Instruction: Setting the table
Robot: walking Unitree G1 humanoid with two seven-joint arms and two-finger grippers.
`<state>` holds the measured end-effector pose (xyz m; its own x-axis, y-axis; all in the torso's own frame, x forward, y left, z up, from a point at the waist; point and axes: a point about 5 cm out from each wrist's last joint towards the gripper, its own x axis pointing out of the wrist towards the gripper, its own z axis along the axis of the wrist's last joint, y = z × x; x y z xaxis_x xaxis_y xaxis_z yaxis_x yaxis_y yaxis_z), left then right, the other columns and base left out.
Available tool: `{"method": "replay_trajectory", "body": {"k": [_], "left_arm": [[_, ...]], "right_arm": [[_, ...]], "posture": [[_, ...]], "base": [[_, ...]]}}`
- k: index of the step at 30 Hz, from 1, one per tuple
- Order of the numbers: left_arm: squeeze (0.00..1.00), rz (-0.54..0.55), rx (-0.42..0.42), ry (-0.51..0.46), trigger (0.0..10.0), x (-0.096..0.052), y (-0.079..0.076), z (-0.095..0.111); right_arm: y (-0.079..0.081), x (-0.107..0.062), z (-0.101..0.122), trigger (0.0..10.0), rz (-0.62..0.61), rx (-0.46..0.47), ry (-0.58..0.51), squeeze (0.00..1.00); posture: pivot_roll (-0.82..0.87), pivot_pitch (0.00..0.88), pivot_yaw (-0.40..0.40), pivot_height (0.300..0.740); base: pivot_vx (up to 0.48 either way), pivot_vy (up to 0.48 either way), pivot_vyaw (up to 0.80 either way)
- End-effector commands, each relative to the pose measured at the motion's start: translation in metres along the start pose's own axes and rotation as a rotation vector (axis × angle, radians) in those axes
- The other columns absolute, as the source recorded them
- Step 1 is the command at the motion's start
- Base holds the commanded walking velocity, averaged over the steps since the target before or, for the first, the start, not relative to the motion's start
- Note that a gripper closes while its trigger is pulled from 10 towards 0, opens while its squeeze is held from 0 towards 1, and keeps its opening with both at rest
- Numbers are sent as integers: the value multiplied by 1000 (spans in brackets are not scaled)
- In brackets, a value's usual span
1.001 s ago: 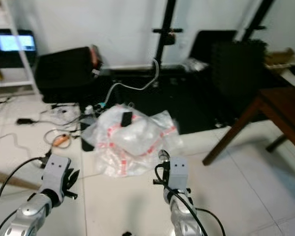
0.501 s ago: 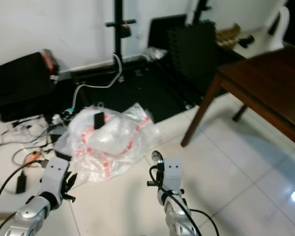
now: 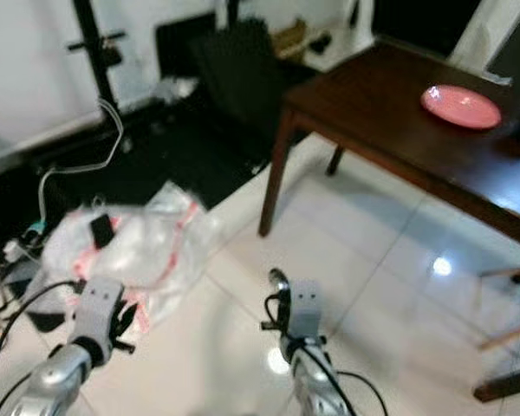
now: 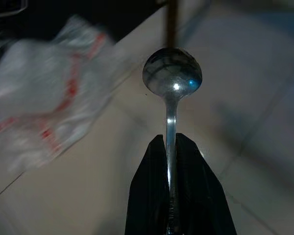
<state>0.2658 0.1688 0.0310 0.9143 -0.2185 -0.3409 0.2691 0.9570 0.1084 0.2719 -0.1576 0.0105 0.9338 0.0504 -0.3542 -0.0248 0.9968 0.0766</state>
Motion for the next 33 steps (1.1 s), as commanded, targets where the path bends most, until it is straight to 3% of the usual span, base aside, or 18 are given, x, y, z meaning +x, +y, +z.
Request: {"method": "replay_trajectory", "body": {"k": [1,24,33], "left_arm": [[0,0,6,29,10000,-4,0,-9],[0,15,36,-5,10000,-1,1,-2],[0,40,53,-56,10000,4,1,11]], "right_arm": [[1,-3,-7,10000,-3,11,22,0],[0,-2,-5,10000,-7,5,10,0],[2,3,19,10000,-9,15,-83,0]], "posture": [[18,38,40,740],[16,47,38,740],[13,50,42,740]], "base": [[0,0,-781],[0,0,-781],[0,0,-781]]}}
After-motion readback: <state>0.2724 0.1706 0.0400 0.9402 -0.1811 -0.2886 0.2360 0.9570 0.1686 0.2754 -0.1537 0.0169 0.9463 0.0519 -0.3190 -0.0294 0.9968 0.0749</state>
